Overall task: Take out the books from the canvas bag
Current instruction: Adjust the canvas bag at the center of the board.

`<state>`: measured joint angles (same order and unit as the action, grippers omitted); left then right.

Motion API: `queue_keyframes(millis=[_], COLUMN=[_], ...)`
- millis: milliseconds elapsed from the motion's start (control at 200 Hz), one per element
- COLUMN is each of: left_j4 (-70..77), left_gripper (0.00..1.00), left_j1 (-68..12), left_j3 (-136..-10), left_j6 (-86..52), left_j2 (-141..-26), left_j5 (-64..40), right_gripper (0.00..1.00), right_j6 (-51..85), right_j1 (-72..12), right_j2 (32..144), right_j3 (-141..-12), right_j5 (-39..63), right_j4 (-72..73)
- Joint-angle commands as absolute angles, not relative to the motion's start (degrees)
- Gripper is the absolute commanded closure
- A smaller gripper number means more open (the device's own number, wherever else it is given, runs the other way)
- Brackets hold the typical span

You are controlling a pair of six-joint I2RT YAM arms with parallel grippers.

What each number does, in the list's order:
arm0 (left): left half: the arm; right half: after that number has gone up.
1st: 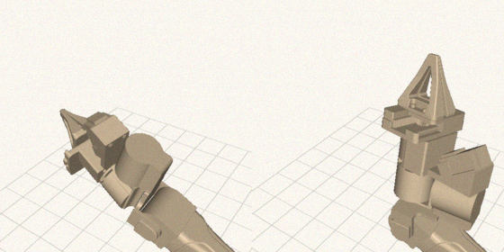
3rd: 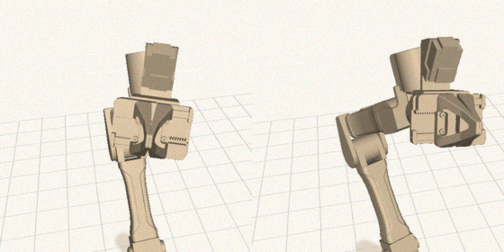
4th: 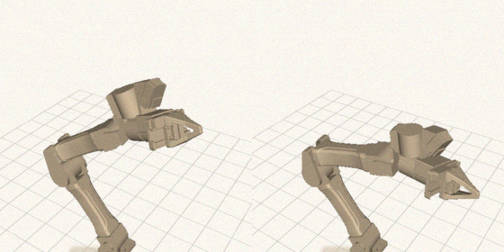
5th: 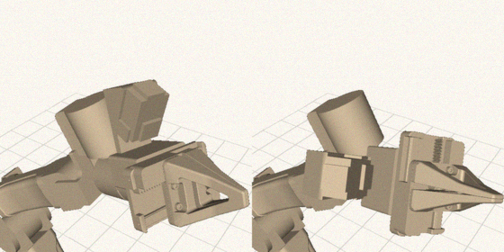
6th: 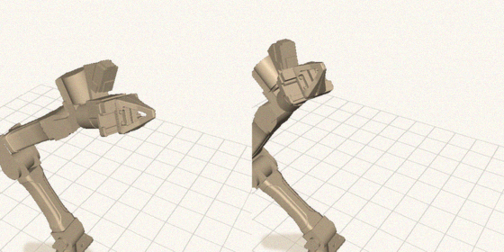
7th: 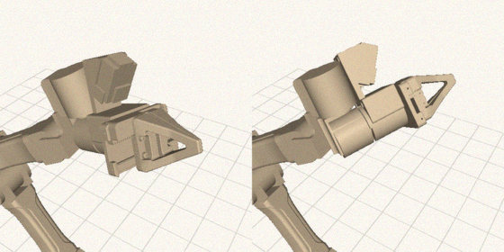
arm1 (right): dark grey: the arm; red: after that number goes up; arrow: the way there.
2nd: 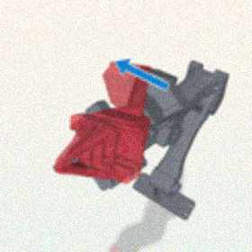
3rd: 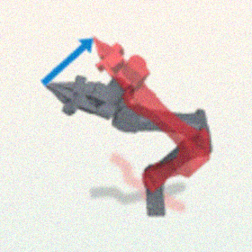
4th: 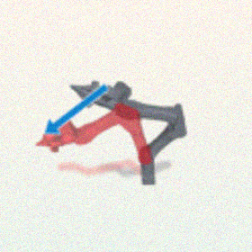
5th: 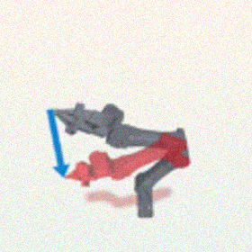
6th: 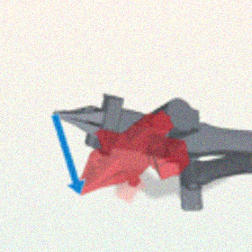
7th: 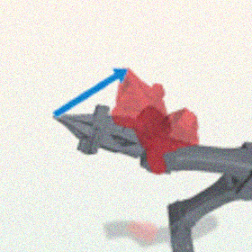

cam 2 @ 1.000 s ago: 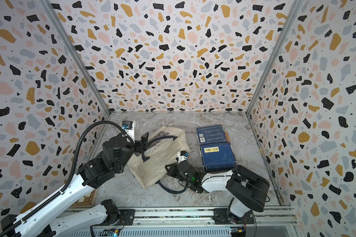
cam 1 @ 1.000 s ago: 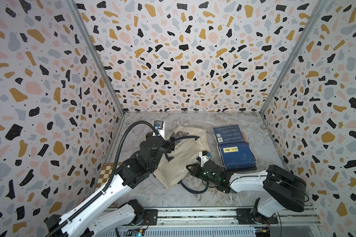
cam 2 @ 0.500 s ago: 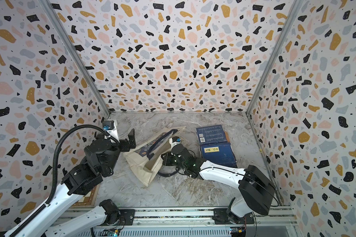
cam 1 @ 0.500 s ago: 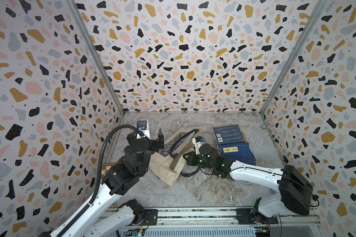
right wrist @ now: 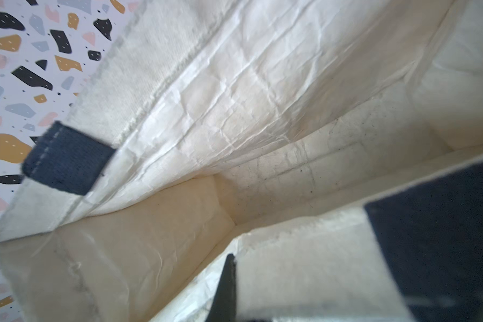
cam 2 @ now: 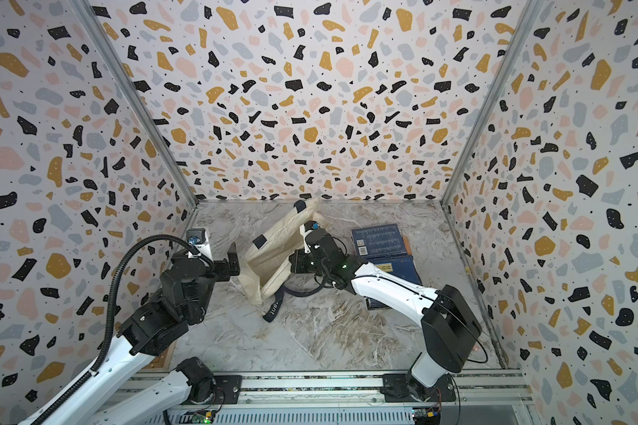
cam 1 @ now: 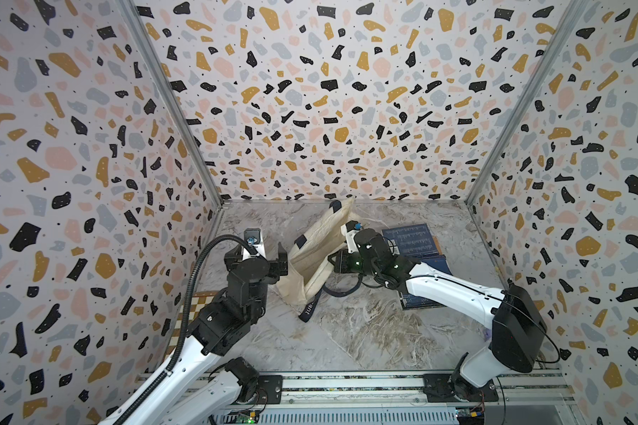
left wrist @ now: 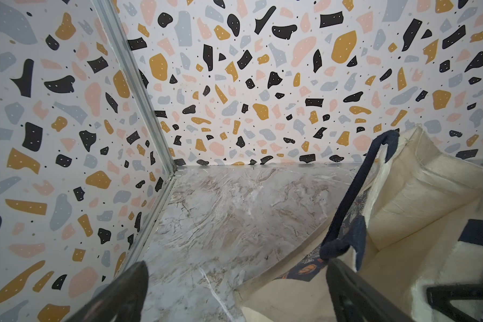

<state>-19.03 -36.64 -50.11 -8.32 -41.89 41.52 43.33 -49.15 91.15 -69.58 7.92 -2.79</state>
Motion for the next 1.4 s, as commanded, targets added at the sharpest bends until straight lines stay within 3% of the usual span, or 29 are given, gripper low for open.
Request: queue_keyframes(millis=[0, 295, 446, 736, 1397], left_j4=[-16.4, -16.3, -16.2, -16.0, -16.0], left_gripper=[0.01, 0.01, 0.01, 0.01, 0.01], left_j1=[-36.0, -35.1, -35.1, -34.7, -34.1], left_j3=[-49.3, -48.9, -48.5, -48.2, -47.9], left_j6=[-8.6, -9.0, -9.1, -9.5, -9.3], left_j2=[-40.9, -40.8, -40.7, -41.5, -42.6], left_j5=[42.7, 41.9, 41.4, 40.6, 40.6], right_gripper=[0.98, 0.99, 0.88, 0.57, 0.34], right_j6=[40.7, 37.9, 37.6, 37.4, 34.9], right_j1=[-48.3, -46.3, -45.2, -45.3, -45.5], right_j2=[91.4, 92.3, 94.9, 89.9, 77.4], right_j3=[-75.0, -82.4, -82.5, -76.8, -72.2], right_j5=[7.3, 6.1, 9.1, 8.8, 5.7], right_j4=[-8.2, -13.4, -15.3, -11.4, -13.3])
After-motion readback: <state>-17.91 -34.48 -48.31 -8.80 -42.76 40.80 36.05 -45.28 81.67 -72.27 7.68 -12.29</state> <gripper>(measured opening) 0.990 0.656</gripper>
